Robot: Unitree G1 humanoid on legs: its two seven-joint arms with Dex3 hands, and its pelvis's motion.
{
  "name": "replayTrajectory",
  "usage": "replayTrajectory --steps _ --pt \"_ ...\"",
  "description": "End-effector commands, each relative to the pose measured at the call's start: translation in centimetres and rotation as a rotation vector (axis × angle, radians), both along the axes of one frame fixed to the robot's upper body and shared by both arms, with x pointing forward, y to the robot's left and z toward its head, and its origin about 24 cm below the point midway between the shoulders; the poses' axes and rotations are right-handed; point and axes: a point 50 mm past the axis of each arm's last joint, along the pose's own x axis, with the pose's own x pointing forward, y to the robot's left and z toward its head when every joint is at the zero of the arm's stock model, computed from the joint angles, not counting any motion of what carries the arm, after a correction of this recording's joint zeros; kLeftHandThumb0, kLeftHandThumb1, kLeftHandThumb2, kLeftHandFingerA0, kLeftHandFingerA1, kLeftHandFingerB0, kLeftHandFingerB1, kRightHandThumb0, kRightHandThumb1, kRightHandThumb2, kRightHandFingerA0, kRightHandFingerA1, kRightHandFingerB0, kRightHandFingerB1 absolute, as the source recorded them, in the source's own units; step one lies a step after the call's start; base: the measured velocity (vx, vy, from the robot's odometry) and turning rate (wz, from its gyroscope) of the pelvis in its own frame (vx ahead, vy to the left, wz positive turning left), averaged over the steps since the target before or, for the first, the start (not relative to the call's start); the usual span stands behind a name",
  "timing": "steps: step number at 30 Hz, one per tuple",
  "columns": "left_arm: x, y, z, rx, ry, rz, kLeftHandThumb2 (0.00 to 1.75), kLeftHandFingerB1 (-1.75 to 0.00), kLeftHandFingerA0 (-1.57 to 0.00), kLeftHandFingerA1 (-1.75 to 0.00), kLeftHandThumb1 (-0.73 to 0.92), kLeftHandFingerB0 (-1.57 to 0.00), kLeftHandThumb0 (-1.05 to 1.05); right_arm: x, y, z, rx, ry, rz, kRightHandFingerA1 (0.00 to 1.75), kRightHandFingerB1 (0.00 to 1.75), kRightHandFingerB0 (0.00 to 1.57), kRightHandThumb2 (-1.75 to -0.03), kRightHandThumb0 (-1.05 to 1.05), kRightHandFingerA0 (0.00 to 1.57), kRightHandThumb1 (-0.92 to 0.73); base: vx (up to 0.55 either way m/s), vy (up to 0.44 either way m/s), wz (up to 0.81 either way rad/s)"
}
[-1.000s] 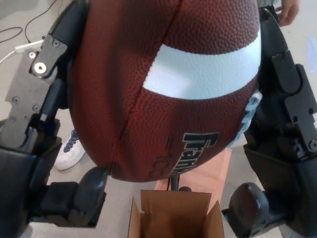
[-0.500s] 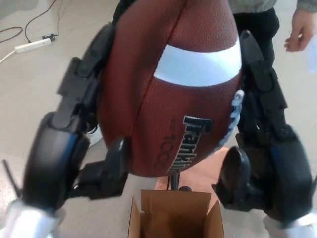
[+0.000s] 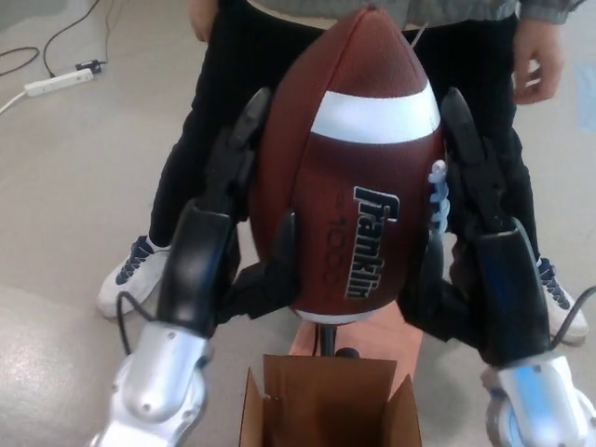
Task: Use both hands to pick up a football from a person and place it into a container beneath
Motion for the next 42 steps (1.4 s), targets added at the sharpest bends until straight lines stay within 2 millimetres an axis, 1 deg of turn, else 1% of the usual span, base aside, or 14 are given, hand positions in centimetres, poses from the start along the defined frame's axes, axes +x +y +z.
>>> replayTrajectory --steps 1,13,14,16,19,20,21,22,23,28,29,31,34,42 --pt "1.6 -2.1 -0.9 0.009 -0.008 -0.110 1.08 -0.36 -0.04 -0.27 0.77 -0.12 -0.79 2.1 0.1 -0.7 -0.093 0.055 0.026 0.18 0.21 0.01 -1.18 -0.77 0.00 -0.85 0.00 0.000 0.00" --pt "4.0 -0.8 -4.9 0.002 0.164 -0.122 1.09 -0.27 0.00 -0.17 0.79 -0.14 -0.83 4.3 -1.1 -4.3 -0.152 0.223 0.005 0.21 0.23 0.03 -1.16 -0.74 0.00 -0.83 0.00 0.000 0.00" --pt "4.0 -0.7 -5.0 0.007 0.165 -0.120 1.10 -0.27 0.00 -0.17 0.79 -0.14 -0.83 4.4 -1.1 -4.4 -0.148 0.228 0.008 0.13 0.21 0.06 -0.81 -0.74 0.00 -0.92 0.00 0.000 0.00" --pt "4.3 -0.4 -5.1 0.005 0.176 -0.123 1.09 -0.27 0.00 -0.17 0.78 -0.15 -0.83 4.7 -1.0 -4.6 -0.150 0.240 0.010 0.21 0.23 0.02 -1.16 -0.75 0.00 -0.83 0.00 0.000 0.00" --pt "4.6 0.0 -5.1 0.004 0.180 -0.126 1.09 -0.26 0.00 -0.15 0.79 -0.15 -0.84 5.1 -0.7 -4.6 -0.147 0.243 0.016 0.21 0.22 0.02 -1.16 -0.75 0.00 -0.84 0.00 0.000 0.00" --pt "4.7 0.4 -5.1 0.017 0.181 -0.117 1.10 -0.26 0.00 -0.15 0.80 -0.13 -0.85 5.3 -0.6 -4.7 -0.149 0.242 0.017 0.18 0.23 0.02 -0.80 -0.73 0.00 -0.92 0.00 0.000 0.00" --pt "4.7 0.9 -5.4 0.036 0.200 -0.115 1.09 -0.25 -0.08 -0.16 0.79 -0.09 -0.89 5.3 -0.6 -5.2 -0.163 0.247 0.011 0.19 0.20 0.06 -1.17 -0.81 0.00 -0.86 0.00 0.000 0.00" --pt "4.6 1.4 -5.9 0.055 0.230 -0.118 1.09 -0.25 -0.08 -0.16 0.79 -0.09 -0.89 5.3 -0.8 -5.8 -0.181 0.253 0.002 0.19 0.20 0.06 -1.17 -0.81 0.00 -0.86 0.00 0.000 0.00" --pt "4.8 2.7 -6.4 0.117 0.278 -0.086 1.11 -0.21 -0.08 -0.18 0.79 -0.07 -0.89 5.2 -1.6 -6.7 -0.255 0.266 -0.054 0.14 0.20 0.00 -0.82 -0.80 0.00 -0.92 0.00 0.000 0.00" --pt "6.1 8.4 -7.6 0.162 0.387 0.095 1.13 -0.14 -0.09 -0.15 0.84 -0.08 -0.93 5.6 -5.0 -9.0 -0.342 0.312 -0.193 0.10 0.12 0.00 -0.82 -0.72 0.00 -0.92 0.00 0.000 0.00" --pt "6.1 10.5 -8.1 0.150 0.431 0.139 1.16 -0.10 0.00 -0.11 0.85 0.00 -0.89 5.6 -6.2 -9.9 -0.345 0.341 -0.241 0.21 0.19 0.00 -1.15 -0.74 0.00 -0.82 0.00 0.000 0.00" --pt "5.8 13.3 -8.6 0.134 0.461 0.211 1.15 -0.10 0.00 -0.12 0.85 0.00 -0.88 5.6 -7.7 -11.1 -0.369 0.382 -0.294 0.14 0.15 0.00 -0.75 -0.69 0.00 -0.92 0.00 0.000 0.00" --pt "5.2 16.3 -9.7 0.143 0.559 0.315 1.16 -0.10 0.00 -0.11 0.84 0.00 -0.91 5.7 -9.3 -12.2 -0.404 0.420 -0.360 0.25 0.23 0.03 -1.10 -0.74 0.00 -0.79 0.00 0.000 0.00" --pt "0.8 21.6 -13.4 0.120 0.708 0.494 1.17 -0.08 0.00 -0.10 0.88 0.00 -0.87 5.9 -10.3 -13.9 -0.499 0.454 -0.424 0.28 0.24 0.06 -1.07 -0.71 0.00 -0.76 0.00 0.000 0.00"
